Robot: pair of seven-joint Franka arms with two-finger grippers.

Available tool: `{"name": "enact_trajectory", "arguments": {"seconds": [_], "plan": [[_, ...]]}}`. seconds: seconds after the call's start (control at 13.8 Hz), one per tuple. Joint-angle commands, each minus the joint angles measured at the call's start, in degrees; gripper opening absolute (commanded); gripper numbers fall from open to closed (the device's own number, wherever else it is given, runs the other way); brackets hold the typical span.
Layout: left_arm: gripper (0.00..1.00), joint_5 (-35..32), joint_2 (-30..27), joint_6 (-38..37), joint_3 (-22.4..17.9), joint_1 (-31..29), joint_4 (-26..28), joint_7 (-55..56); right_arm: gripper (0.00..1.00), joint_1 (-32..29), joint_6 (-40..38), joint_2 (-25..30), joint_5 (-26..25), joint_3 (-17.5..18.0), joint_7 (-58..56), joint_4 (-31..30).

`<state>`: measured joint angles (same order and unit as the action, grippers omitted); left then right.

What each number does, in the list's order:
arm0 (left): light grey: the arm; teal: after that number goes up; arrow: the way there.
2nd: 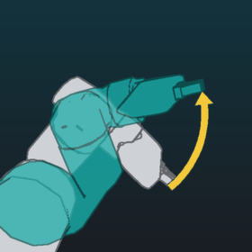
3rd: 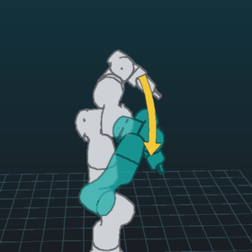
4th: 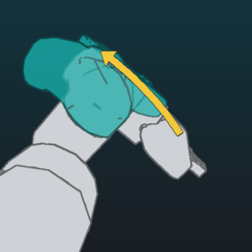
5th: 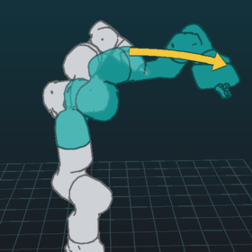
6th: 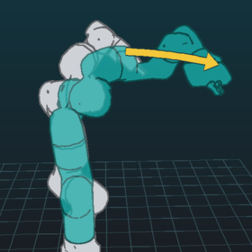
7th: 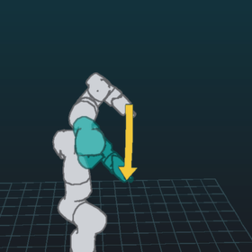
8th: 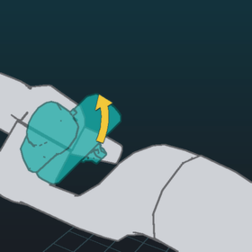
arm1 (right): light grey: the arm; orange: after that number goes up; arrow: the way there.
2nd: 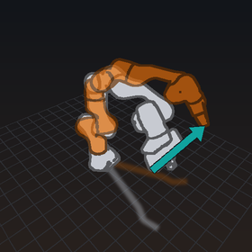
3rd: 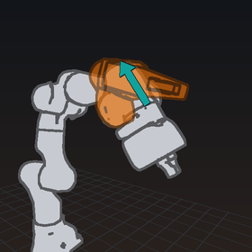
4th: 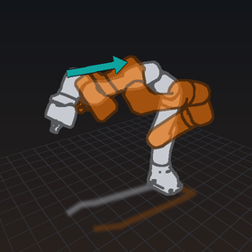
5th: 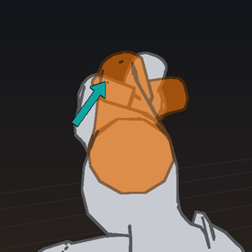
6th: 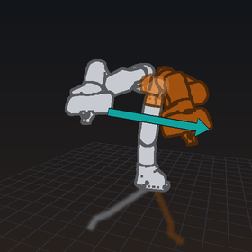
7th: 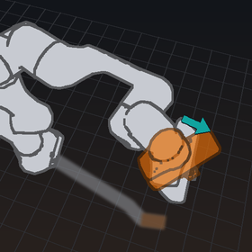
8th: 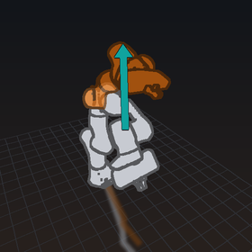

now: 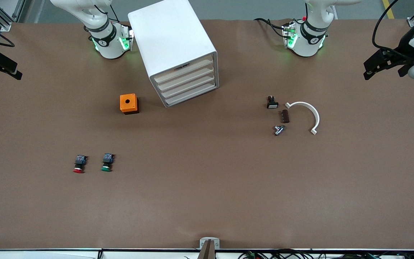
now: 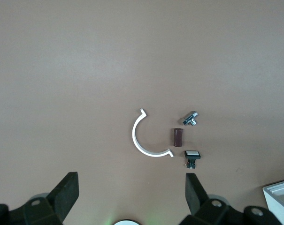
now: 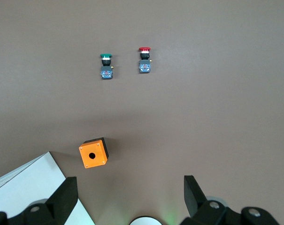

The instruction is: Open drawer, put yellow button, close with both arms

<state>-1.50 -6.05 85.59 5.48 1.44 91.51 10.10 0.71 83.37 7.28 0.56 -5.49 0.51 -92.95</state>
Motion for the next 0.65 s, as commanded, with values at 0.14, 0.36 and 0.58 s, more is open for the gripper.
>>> {"name": "enact_trajectory", "arguments": {"seconds": [0.14,0.36,0.58], "plan": [[1.0,-1.5,1.6,0.5,0.0,0.2,-1.5,-2.9,1.0,-0.4,0.3,1.7,0.3,0.2,0.5,-1.4],[1.0,-1.5,2.0,0.4,0.2,0.6,-1.5,-4.1,1.0,-0.4,0.3,1.7,0.2,0.2,0.5,-1.4],[1.0,-1.5,1.9,0.0,0.2,0.1,-1.4,-7.6,1.0,-0.5,0.3,1.6,0.3,0.2,0.3,-1.4]]}}
